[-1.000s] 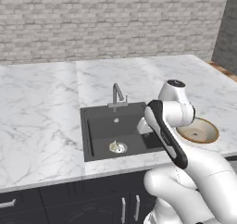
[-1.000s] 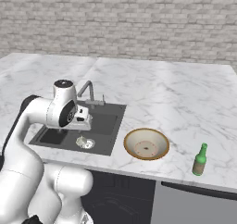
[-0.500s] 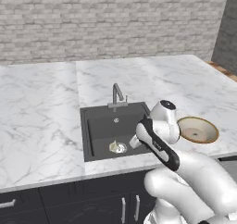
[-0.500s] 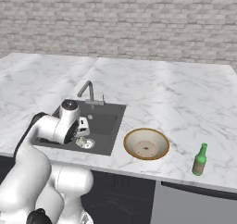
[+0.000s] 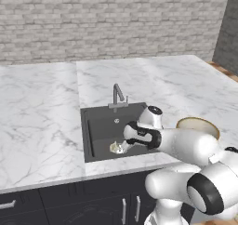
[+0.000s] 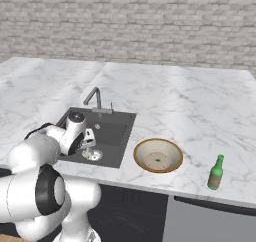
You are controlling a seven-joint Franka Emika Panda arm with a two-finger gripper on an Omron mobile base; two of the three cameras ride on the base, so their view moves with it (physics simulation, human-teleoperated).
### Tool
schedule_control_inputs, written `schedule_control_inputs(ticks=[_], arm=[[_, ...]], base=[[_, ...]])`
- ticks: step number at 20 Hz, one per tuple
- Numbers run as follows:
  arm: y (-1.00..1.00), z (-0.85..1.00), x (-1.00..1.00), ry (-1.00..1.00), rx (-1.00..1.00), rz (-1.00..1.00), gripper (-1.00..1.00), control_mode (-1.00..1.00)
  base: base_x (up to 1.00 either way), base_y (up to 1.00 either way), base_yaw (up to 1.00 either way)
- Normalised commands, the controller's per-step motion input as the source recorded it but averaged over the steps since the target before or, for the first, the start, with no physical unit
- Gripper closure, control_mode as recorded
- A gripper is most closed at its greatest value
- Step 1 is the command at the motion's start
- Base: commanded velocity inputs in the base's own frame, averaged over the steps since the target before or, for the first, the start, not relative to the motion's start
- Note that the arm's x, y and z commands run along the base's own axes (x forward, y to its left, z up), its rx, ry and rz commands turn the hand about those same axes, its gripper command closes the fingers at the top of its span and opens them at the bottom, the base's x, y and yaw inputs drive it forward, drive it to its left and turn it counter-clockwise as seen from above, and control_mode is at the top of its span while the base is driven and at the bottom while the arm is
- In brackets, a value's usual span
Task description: Pick the garlic from the sink and place it in the bowl. Then pick the bowl and place it in the microwave. Then close the microwave door and press the start button.
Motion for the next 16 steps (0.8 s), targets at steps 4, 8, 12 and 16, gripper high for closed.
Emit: schedule_control_inputs(ticks=[4,8,12,16], arm=[[0.00,-0.35,0.46,0.00,0.02,-0.07,-1.00,-1.00],[0.02,-0.21,0.47,0.02,0.04,-0.09,-1.00,-1.00],[0.23,-0.28,0.25,0.07,0.01,-0.08,-1.00,-1.00],[0.17,-0.31,0.27,0.08,0.00,-0.06,-1.00,-1.00]], base=[[0.00,0.00,0.00],[0.00,0.00,0.00],[0.00,0.00,0.00],[0.00,0.00,0.00]])
